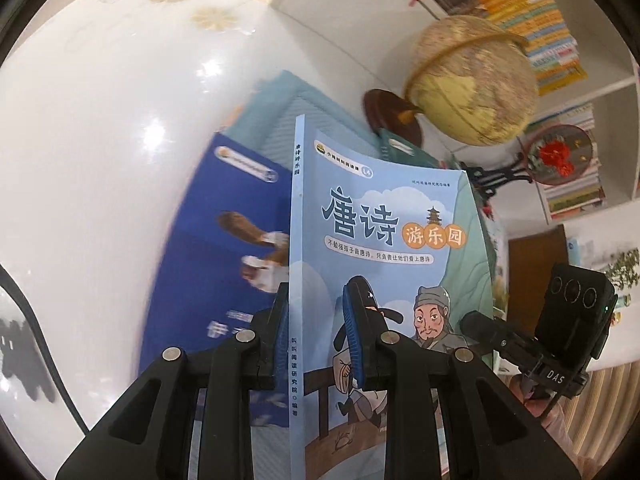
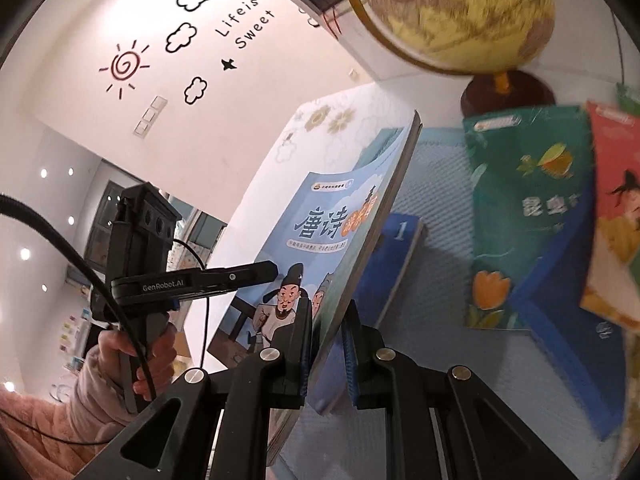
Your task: Organize books
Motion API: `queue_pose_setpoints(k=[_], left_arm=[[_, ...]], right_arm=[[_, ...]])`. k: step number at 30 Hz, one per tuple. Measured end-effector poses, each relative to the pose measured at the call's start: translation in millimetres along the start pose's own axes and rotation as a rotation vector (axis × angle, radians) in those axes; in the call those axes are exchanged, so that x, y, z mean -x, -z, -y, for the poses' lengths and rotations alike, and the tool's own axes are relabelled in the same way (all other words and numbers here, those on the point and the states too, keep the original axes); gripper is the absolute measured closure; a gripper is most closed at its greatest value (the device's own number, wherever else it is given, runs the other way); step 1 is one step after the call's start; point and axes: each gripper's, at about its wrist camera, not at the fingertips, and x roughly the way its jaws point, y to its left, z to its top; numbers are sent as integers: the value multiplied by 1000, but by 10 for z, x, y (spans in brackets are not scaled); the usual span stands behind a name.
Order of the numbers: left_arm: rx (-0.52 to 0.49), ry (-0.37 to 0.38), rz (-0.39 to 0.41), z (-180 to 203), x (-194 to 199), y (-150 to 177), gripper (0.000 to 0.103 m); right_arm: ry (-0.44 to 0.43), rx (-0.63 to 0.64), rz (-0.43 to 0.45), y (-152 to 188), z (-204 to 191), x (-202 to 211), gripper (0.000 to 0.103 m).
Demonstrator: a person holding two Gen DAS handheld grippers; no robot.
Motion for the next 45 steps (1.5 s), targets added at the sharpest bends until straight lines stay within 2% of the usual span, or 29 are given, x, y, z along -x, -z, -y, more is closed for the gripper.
queue_pose_setpoints(k=[8,12,17,24,30,36,45], left_arm=[[60,-47,-22,-418,-120,-46,82],[62,-64,-31,-510,-153,-38,82],[82,-84,-36,-601,-222,-39,82],[89,-85,-25,-669,-163,-57,81],[99,-95,-23,-687,-150,-50,79],[70,-156,-25,-623,-140,-43,79],[77,-177,-22,-637,-121,-9,79]], right_arm=[[50,-55,-84,43,47,-540,89],[14,-163,-91,100,181,-680,89],[59,-176,-128,192,183,-817,89],[89,-238,-116,273,223,-798,88],[96,-240,-120,272,218,-816,88],[111,-238,-119,275,206,-833,88],[117,-240,-124,277,156,-886,88]])
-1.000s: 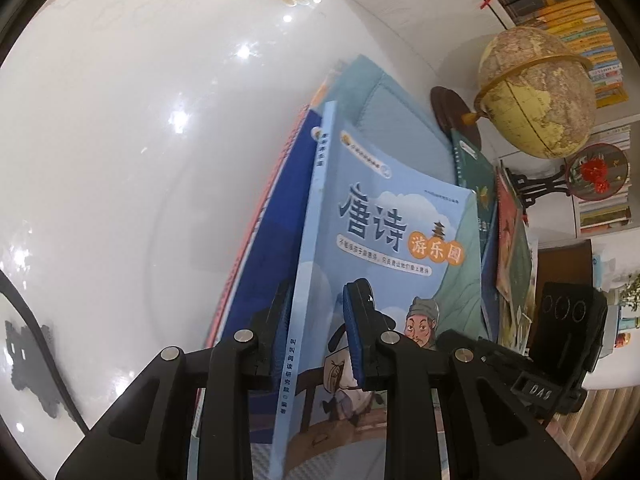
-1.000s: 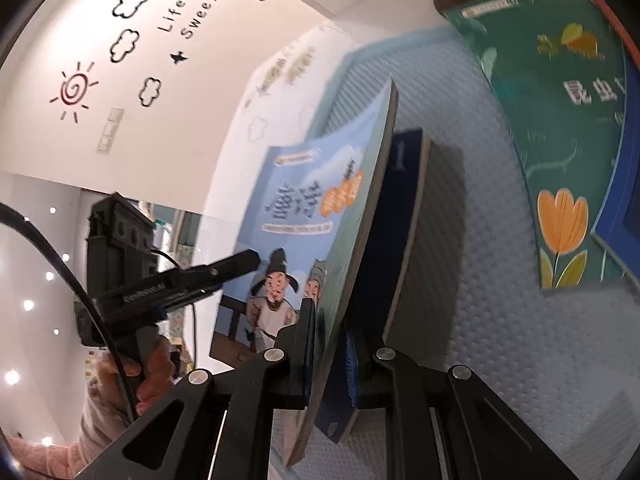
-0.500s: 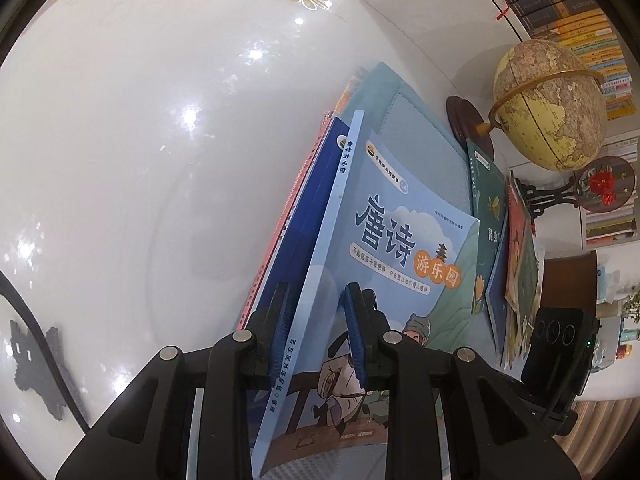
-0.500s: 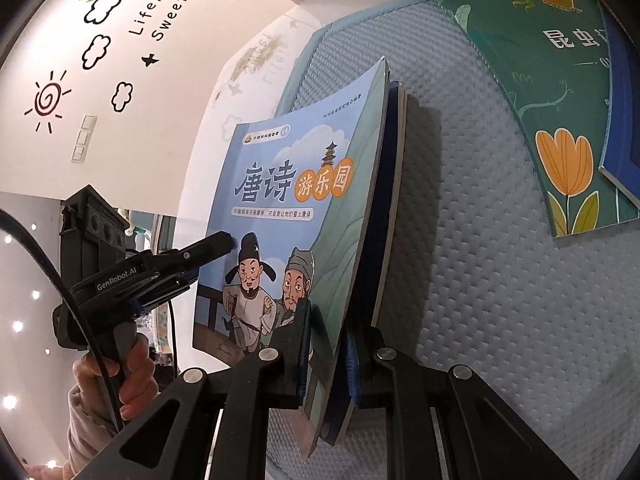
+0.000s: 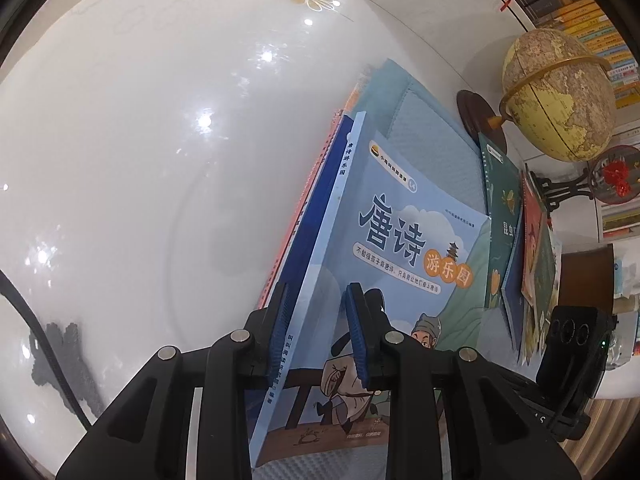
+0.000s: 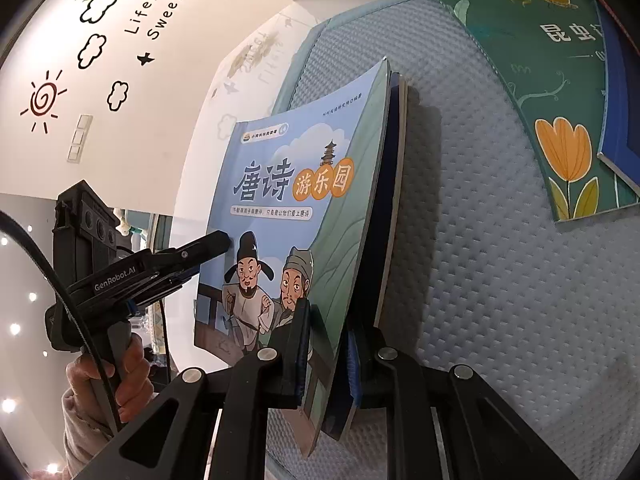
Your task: Organize books
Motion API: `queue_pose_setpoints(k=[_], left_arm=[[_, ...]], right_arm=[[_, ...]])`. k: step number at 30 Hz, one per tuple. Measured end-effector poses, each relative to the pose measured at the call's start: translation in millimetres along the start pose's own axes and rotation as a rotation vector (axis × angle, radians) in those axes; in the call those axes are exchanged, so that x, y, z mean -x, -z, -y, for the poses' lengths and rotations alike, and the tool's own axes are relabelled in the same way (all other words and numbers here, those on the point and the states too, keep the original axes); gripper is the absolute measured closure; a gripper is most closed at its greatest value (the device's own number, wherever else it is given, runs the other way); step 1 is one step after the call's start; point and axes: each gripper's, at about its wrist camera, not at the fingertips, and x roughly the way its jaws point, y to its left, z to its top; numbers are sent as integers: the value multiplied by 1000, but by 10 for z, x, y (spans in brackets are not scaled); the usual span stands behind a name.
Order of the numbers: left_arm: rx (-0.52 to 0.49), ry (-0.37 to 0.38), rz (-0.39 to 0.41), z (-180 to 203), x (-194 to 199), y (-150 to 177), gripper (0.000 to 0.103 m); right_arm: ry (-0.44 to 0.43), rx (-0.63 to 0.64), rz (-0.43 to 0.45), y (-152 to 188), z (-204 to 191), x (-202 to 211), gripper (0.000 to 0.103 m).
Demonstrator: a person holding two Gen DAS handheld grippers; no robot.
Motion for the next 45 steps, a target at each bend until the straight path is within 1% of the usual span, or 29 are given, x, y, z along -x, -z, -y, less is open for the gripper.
queue_pose_setpoints(k=[2,4,5,7,14,20,21,23,25,26,27,28,30,32,34,35,36,37,39,40,42,45], left_arm=[[3,-10,4,2,11,10,79],[-1,-50,12,-3,28,7,78],[-1,-54,10,-10,22,5,78],[1,-54,5,-22,-2,-5,76],[-4,-74,12,-4,-21,-3,76],[3,-71,17,-13,-32,-4,75],[4,-68,18,-15,-40,-7,72],[5,-64,20,-28,-48,-17,71],[21,-62,15,-43,-43,-30,71],[33,-66,21,-51,-23,-36,71],[38,-69,32,-47,2,-39,71],[36,-72,56,-34,55,-48,71],[17,-87,99,24,157,-69,71],[-24,-115,149,157,266,-122,71],[-63,-135,181,313,331,-178,71],[-86,-142,194,431,351,-213,71],[-102,-141,199,520,354,-241,71],[-125,-132,205,669,346,-271,71],[-150,-122,213,864,319,-291,71],[-170,-113,217,1029,279,-299,71],[-196,-108,216,1243,205,-299,66],[-256,-93,199,1666,6,-252,66]], right_arm=[[1,2,-3,-12,-4,-5,87],[1,3,0,-16,-3,-2,87],[0,2,3,-17,1,0,87],[1,-1,9,-15,5,-4,87],[5,-6,25,13,2,-5,87],[5,-9,30,14,15,1,86],[4,-13,32,15,19,3,86],[4,-24,31,1,34,12,86],[25,-34,42,-17,45,52,86],[62,-33,67,-26,59,118,86],[80,-28,88,-23,64,173,86],[94,-8,137,-27,71,299,86],[149,48,218,-43,71,550,86],[196,103,279,-66,74,771,85],[249,145,336,-101,118,1022,77],[277,156,368,-120,175,1183,66],[296,157,394,-128,224,1297,54],[316,152,436,-131,304,1457,51],[340,124,500,-127,480,1737,50],[351,106,517,-131,571,1856,49],[374,68,547,-115,757,2064,49],[398,5,582,-57,1070,2351,49]])
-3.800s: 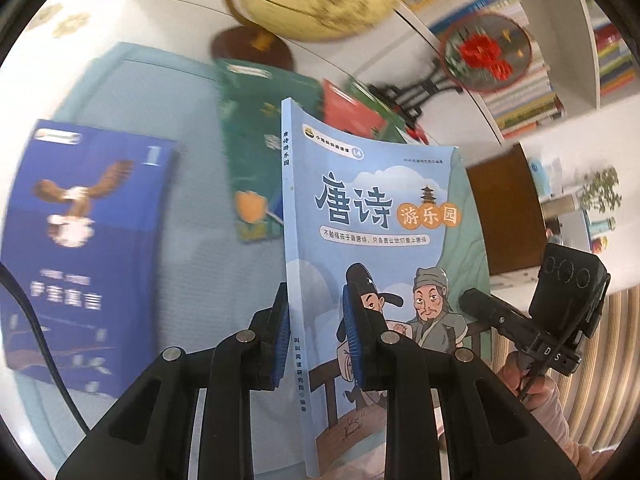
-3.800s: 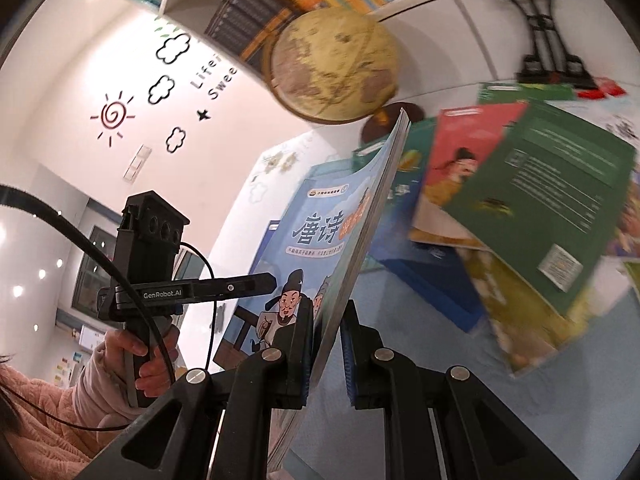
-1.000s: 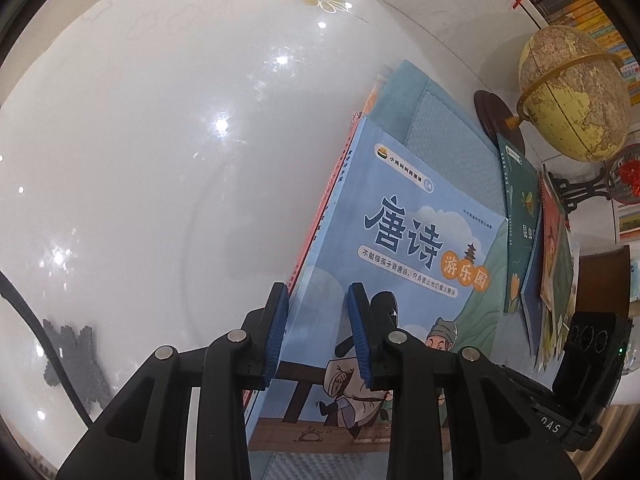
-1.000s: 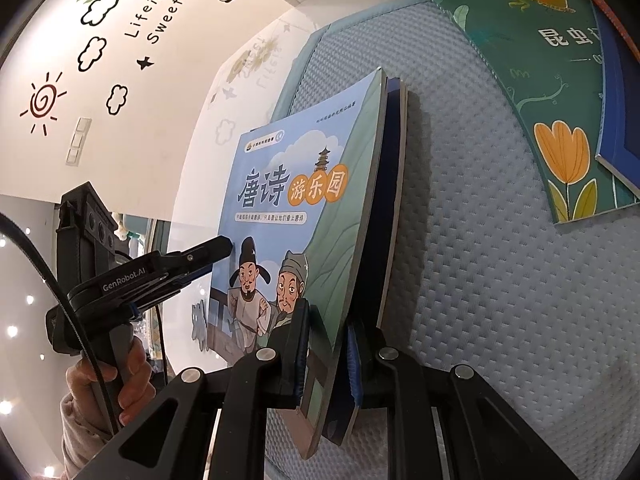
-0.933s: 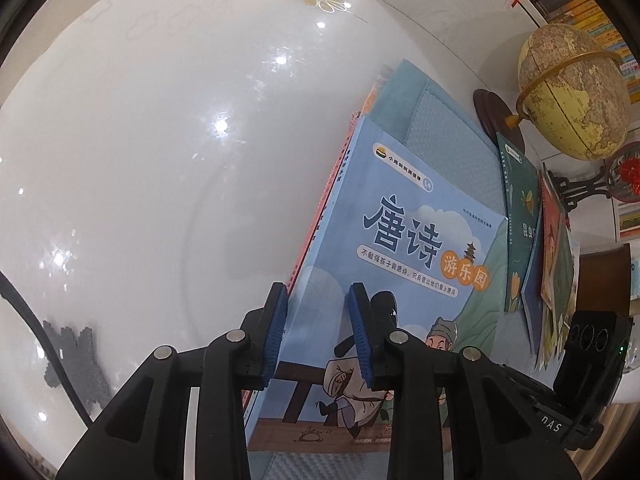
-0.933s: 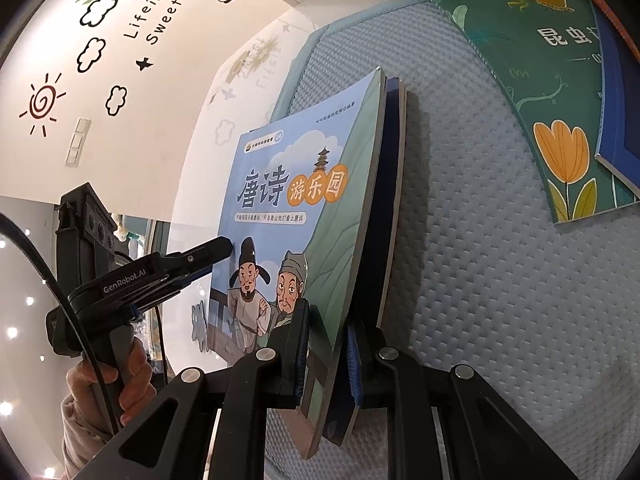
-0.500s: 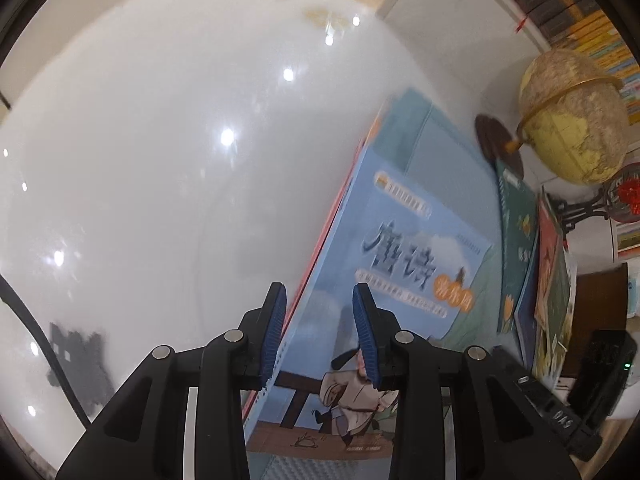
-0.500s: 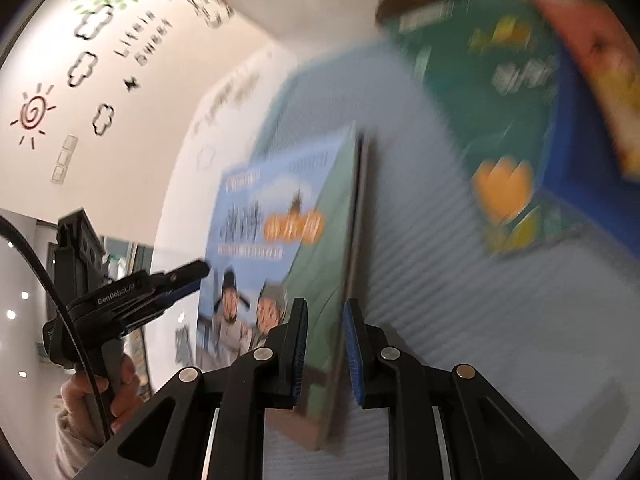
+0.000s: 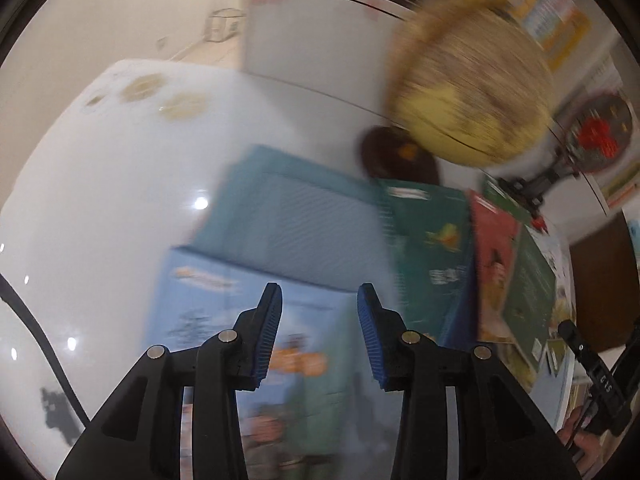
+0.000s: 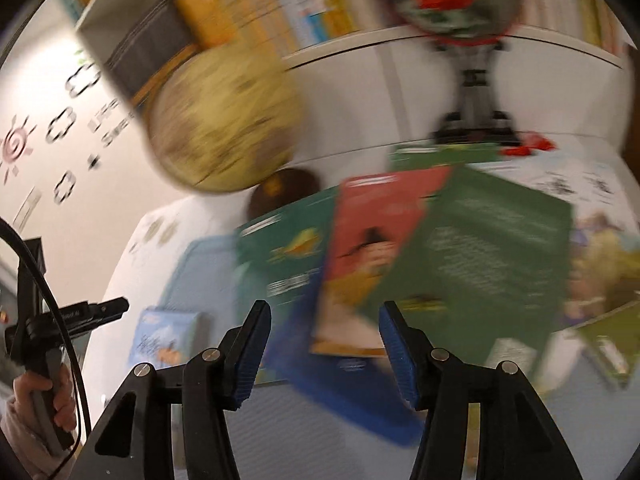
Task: Organize books
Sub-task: 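Move the left gripper back over the book pile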
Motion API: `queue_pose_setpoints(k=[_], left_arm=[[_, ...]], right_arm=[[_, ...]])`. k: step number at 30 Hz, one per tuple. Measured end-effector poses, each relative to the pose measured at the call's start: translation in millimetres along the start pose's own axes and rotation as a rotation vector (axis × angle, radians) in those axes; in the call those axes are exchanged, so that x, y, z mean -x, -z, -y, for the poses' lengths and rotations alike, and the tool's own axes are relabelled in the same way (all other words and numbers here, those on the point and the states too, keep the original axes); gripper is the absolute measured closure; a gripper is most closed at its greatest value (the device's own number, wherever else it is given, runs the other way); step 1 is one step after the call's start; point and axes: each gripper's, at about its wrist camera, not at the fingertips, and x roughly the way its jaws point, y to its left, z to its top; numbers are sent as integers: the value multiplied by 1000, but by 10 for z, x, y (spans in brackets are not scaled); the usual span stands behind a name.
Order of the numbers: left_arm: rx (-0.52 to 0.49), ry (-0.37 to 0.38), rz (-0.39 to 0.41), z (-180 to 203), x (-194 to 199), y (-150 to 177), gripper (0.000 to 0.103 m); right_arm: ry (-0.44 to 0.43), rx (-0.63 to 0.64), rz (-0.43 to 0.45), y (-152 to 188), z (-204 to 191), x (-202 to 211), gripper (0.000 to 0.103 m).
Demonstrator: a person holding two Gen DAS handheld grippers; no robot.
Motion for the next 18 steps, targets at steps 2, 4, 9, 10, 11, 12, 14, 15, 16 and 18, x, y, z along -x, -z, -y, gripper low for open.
queue_pose_setpoints(k=[2,4,9,10,11,12,14,15,16,18], left_arm=[[-55,28,-18,333,-110,15,66],[-117,50,-36,698,-265,4,66],[-230,98,-91,1513,-682,-28,66],[-253,116,-103,1717,-775,-27,66],[-270,124,-111,1840,-833,-28,66],[-296,129,-121,2002,-916,-18,66],[-337,123,-146,2228,-1053,24,67],[-352,124,-161,2309,-1104,61,67],[-367,134,-180,2390,-1158,104,67],[-390,160,-205,2485,-1213,184,70]], right_arm=[[27,-42,8,-20,297,76,49],[44,-80,6,-6,544,117,49],[58,-184,-25,46,1113,117,49],[53,-203,-32,57,1204,110,49],[41,-222,-46,69,1302,86,49],[23,-238,-60,86,1381,65,49],[-14,-269,-94,115,1532,-15,49],[-40,-285,-111,120,1587,-63,49],[-61,-298,-122,128,1622,-84,49],[-111,-334,-145,144,1705,-169,49]])
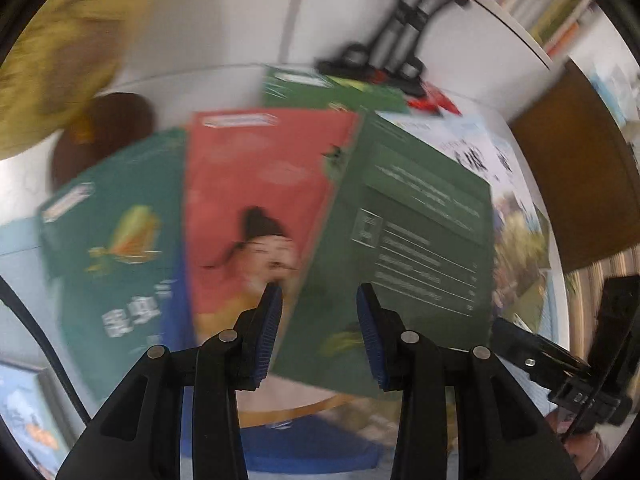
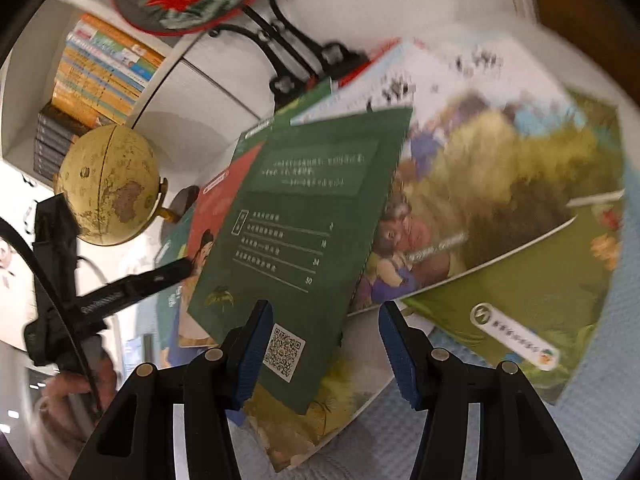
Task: Organize books
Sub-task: 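Move the left gripper back over the book pile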
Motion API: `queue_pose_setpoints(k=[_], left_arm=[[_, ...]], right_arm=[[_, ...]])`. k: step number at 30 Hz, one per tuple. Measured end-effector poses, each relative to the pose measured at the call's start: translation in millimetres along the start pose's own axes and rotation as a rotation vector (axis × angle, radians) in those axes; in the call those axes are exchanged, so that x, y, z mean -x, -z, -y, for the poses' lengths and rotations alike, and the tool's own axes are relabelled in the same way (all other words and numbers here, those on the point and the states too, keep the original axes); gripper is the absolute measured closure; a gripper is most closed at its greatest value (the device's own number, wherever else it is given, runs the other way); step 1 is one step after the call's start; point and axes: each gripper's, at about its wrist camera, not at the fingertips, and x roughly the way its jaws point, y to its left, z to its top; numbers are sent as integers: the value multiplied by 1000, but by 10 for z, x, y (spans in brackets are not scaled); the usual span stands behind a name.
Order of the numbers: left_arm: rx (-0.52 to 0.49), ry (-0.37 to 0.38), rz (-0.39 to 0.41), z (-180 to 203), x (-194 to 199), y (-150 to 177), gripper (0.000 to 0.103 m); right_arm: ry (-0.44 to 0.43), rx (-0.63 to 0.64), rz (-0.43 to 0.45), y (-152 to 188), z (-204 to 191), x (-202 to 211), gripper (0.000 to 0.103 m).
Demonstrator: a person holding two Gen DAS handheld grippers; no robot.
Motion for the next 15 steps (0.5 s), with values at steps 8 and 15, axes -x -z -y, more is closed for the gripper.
queue_pose_setpoints(k=[8,15], left_arm=[[-20,90,-7,110,-44,46,72],[4,136,-13,12,-16,60,75]], right_arm=[[-164,-114,-8,-123,178,-159,62],[-379,-196,7,-97,207,20,87]])
